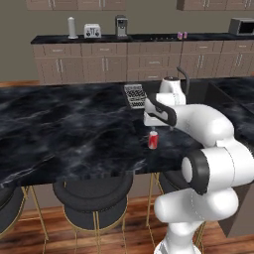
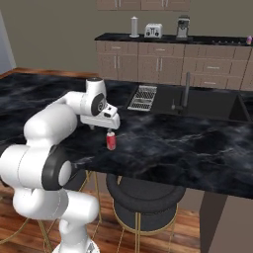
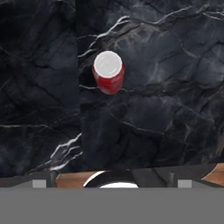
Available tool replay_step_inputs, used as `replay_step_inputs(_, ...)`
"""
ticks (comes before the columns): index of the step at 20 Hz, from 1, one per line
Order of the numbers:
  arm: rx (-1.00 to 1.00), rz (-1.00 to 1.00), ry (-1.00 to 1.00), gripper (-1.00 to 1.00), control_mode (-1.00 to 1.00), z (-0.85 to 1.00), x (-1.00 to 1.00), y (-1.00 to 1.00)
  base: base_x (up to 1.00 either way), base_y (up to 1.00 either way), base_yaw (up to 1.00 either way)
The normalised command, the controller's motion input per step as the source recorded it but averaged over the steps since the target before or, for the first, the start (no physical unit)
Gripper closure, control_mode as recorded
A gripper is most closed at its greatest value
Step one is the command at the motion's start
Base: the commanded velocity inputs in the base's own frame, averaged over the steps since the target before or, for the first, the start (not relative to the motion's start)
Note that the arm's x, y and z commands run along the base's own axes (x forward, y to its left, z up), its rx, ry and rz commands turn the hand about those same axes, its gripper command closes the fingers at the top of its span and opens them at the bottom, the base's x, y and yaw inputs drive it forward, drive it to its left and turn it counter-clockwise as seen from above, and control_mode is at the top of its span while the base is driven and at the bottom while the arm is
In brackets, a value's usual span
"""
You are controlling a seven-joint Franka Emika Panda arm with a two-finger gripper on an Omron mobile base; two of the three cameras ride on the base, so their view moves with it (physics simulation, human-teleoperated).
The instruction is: Four empty soda cans are scattered around the kitchen. Gather all the cans and cluster them next to the stove for recycling.
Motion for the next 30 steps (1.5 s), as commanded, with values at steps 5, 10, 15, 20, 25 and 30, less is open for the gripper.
replay_step_inputs(5, -0.01, 0.0, 0.01, -1.0, -1.0, -0.1, 0.17, -0.01, 0.0, 0.0, 0.0)
replay_step_inputs(10, -0.01, 0.0, 0.02, -1.0, -1.0, -0.15, 0.22, 0.0, 0.0, 0.0, 0.0)
replay_step_inputs(15, 0.0, 0.0, 0.01, -1.0, -1.0, -0.1, 0.19, 0.0, 0.0, 0.0, 0.0)
replay_step_inputs(20, 0.0, 0.0, 0.02, -1.0, -1.0, -0.07, 0.19, 0.0, 0.0, 0.0, 0.0)
replay_step_inputs(25, 0.0, 0.0, 0.0, -1.0, -1.0, -0.11, 0.21, 0.0, 0.0, 0.0, 0.0)
replay_step_inputs(30, 0.0, 0.0, 0.0, -1.0, -1.0, -0.12, 0.21, 0.0, 0.0, 0.0, 0.0)
